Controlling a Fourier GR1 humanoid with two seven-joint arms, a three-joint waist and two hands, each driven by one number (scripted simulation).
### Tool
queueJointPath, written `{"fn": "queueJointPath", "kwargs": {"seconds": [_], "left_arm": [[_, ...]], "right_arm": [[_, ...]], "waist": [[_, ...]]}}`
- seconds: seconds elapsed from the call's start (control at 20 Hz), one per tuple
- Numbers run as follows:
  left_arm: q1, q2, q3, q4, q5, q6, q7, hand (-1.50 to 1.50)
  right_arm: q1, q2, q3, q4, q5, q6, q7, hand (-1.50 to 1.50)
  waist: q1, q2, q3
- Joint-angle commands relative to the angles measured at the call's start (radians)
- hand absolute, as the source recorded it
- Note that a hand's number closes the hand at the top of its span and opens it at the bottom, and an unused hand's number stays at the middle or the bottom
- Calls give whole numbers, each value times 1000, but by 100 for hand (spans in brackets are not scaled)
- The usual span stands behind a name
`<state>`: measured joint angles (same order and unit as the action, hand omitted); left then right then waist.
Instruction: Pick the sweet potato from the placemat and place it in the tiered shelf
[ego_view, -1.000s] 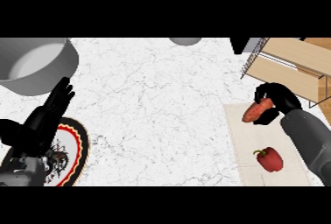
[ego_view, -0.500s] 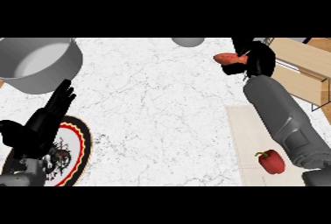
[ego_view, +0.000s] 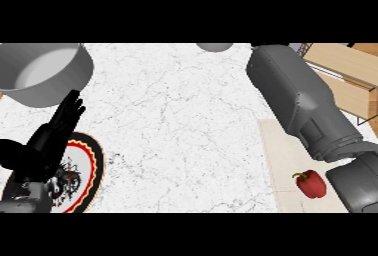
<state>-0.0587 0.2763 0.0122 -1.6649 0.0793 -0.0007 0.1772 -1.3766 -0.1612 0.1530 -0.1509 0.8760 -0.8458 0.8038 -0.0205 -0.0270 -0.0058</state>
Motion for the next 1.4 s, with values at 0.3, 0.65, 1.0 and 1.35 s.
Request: {"fn": "queueJointPath", "kwargs": {"seconds": [0.3,0.65,1.0,1.35], "left_arm": [[27,3,23,-26,-1,-17,-22,0],[32,-11,4,-56,17,-28,-3,0],[15,-6,16,-43,0,-17,-13,0],[-39,-35,-12,-39,-12,-1,35,0]], "right_arm": [[-52,-88,29,-141,63,8,192,150],[0,-97,-180,-431,-175,-236,-30,150],[96,-292,24,-125,75,106,-62,150],[-65,-384,138,-49,217,344,6,150]], "waist": [[6,18,6],[28,28,10],[1,32,-9],[35,31,4]]}}
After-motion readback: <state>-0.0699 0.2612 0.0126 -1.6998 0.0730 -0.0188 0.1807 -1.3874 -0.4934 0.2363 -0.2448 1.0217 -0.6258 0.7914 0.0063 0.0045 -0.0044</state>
